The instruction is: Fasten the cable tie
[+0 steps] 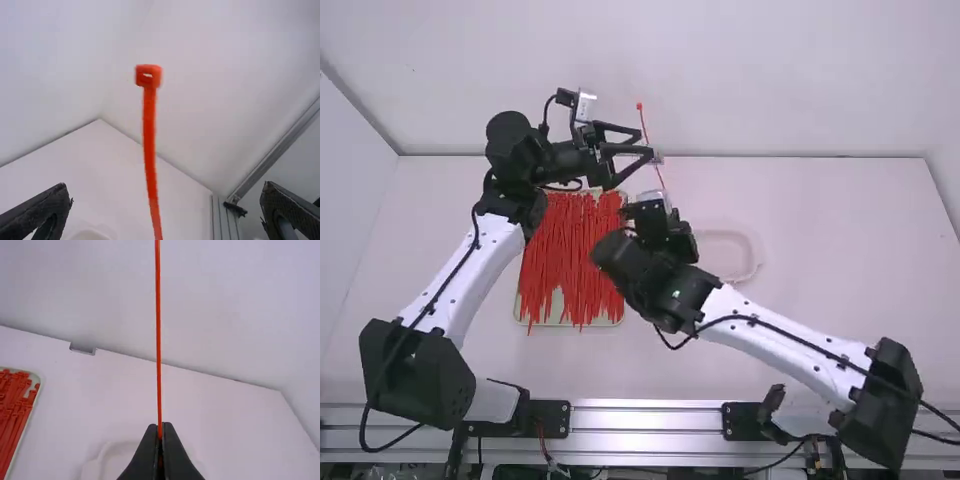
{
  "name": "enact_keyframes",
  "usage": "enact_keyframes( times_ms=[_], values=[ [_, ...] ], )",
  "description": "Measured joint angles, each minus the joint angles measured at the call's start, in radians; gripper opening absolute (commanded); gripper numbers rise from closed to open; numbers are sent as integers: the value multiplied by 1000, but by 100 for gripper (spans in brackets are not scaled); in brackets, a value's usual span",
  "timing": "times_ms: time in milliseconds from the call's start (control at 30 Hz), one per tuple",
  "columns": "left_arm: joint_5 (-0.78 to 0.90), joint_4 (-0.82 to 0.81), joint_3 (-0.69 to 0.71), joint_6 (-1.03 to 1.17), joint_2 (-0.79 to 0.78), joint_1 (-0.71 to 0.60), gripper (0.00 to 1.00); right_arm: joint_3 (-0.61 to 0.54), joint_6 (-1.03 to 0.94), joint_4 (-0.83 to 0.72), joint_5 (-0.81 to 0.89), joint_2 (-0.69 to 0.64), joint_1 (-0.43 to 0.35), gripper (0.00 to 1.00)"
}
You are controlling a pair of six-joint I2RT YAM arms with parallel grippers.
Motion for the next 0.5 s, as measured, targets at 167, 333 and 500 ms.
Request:
enact_keyframes(
  times_ms=[167, 333, 500],
  values=[
    [-9, 16, 0, -5, 0, 0, 99, 0, 43, -50, 76, 8, 27, 0],
    [-28, 16, 0, -14, 0, 0, 79, 0, 61, -52, 98, 13, 20, 0],
    [-45, 31, 0, -18, 0, -1, 62, 0, 67, -53, 109, 13, 24, 0]
  ],
)
